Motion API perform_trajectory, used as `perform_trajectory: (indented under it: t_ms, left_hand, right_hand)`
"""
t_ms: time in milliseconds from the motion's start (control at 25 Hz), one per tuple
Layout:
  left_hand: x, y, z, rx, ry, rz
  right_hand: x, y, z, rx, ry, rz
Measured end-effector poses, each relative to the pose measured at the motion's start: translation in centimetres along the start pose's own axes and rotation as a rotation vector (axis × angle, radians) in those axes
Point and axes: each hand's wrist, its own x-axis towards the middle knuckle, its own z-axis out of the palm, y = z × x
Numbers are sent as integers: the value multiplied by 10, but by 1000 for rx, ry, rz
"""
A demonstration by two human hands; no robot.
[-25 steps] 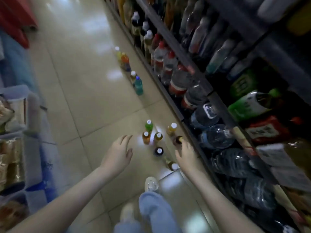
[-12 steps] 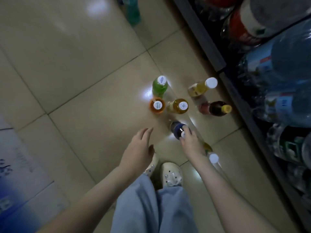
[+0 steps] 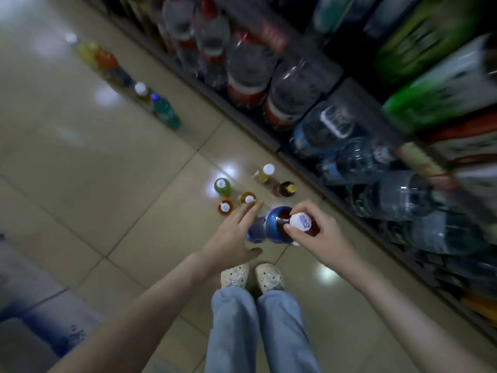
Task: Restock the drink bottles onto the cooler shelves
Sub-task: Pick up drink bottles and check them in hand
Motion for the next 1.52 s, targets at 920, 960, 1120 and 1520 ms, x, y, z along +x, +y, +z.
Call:
perform_trajectory:
  t_ms: [920, 960, 1120, 1520]
  left_hand:
    - [-186, 590, -145, 372, 220, 534]
    - [-195, 605, -130, 395, 265, 550]
    - [-215, 651, -82, 387, 268, 681]
    - [-233, 732, 12, -166, -382, 755]
  right_hand:
    - [-366, -269, -296, 622, 589, -130]
    - [-383, -264, -304, 629, 641, -151]
    - [-451, -241, -333, 602, 824, -253]
    - [-572, -174, -405, 578, 791, -443]
